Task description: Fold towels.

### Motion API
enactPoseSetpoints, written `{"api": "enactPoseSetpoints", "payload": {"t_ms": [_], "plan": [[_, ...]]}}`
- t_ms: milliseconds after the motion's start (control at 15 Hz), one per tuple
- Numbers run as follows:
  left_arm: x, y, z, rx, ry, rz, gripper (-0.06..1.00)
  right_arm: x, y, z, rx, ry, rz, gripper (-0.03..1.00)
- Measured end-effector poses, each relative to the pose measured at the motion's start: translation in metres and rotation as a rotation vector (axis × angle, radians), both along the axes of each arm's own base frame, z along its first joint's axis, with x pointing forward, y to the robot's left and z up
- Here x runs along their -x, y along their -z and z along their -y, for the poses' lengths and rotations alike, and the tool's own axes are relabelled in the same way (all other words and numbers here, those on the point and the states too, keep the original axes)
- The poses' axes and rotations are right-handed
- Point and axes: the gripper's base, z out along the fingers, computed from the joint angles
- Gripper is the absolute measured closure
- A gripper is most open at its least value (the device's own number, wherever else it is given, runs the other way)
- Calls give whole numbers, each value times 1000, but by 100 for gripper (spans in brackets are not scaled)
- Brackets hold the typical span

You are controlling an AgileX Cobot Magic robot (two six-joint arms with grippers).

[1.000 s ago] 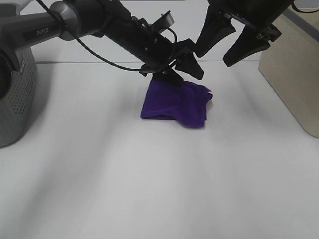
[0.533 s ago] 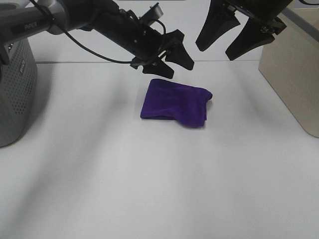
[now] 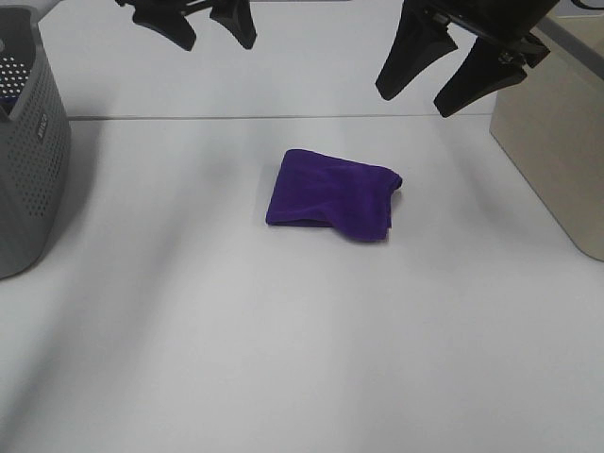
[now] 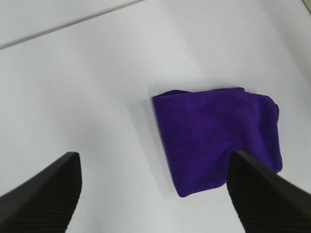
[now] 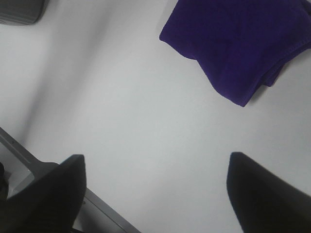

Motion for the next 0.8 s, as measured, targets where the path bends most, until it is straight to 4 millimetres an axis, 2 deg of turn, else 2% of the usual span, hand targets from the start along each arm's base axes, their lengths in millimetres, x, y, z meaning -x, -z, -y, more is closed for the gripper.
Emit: {"api": "enactPoseSetpoints", "payload": {"t_ms": [200,333,400,467,533,600,667,733,800], "plan": [[5,-31,-28,-75,-88,79,19,10,-19,6,23,47,35,18],[13,-52,-72,-114,-191,92,19,21,-39,16,92,90,94,18],[17,-56,-85,-117,-221,85,19,28,-51,25,160,133,135,18],[28,-60,-109,-134,-267,58,19,36,-62,33,213,178,175,18],[45,-68,-133,-152,-308,42,19,43,-73,41,248,238,205,18],[87,-73,-167,-192,-353,-9,15,63,-98,50,252,329,268,18],[118,-77,-175,-220,-361,-27,12,81,-109,54,234,347,302,18],[150,-76,-177,-250,-360,-45,11,90,-113,55,224,353,313,18],[168,-79,-178,-261,-361,-44,8,116,-120,60,200,364,333,18]]}}
